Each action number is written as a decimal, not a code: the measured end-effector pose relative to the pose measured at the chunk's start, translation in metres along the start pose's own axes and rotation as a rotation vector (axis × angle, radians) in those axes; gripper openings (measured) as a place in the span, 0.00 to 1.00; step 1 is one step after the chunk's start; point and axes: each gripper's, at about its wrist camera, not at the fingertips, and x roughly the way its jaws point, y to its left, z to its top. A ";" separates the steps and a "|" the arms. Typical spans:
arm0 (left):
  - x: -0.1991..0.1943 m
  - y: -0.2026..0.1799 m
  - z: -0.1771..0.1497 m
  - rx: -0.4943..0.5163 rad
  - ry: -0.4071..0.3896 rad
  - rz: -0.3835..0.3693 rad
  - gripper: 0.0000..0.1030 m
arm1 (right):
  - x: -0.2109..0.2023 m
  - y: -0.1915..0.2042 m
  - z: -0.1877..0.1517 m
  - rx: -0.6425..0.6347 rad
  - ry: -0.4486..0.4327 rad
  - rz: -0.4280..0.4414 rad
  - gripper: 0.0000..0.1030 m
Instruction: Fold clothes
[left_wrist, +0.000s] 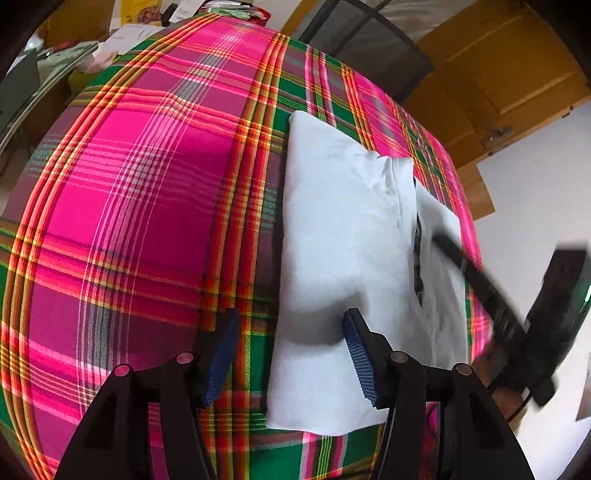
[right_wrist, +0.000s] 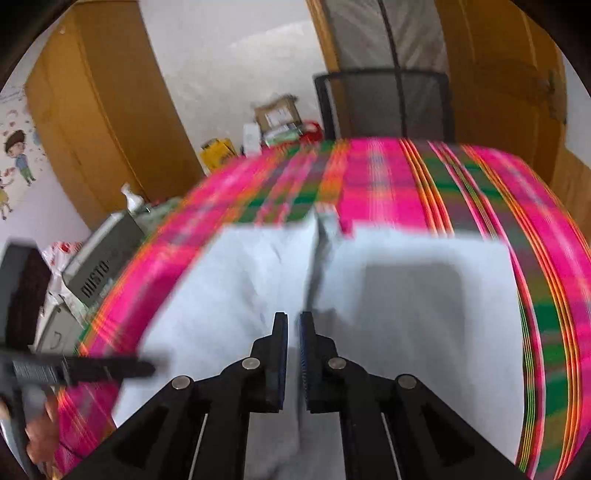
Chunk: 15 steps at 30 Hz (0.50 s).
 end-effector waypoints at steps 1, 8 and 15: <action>0.000 0.000 0.000 -0.001 -0.003 0.001 0.58 | 0.005 0.001 0.009 0.000 -0.005 0.001 0.07; -0.001 0.003 -0.001 -0.006 -0.001 -0.019 0.59 | 0.061 -0.001 0.050 -0.034 0.092 -0.001 0.09; -0.003 0.001 -0.003 0.018 -0.005 -0.020 0.63 | 0.080 -0.036 0.034 0.053 0.139 -0.042 0.09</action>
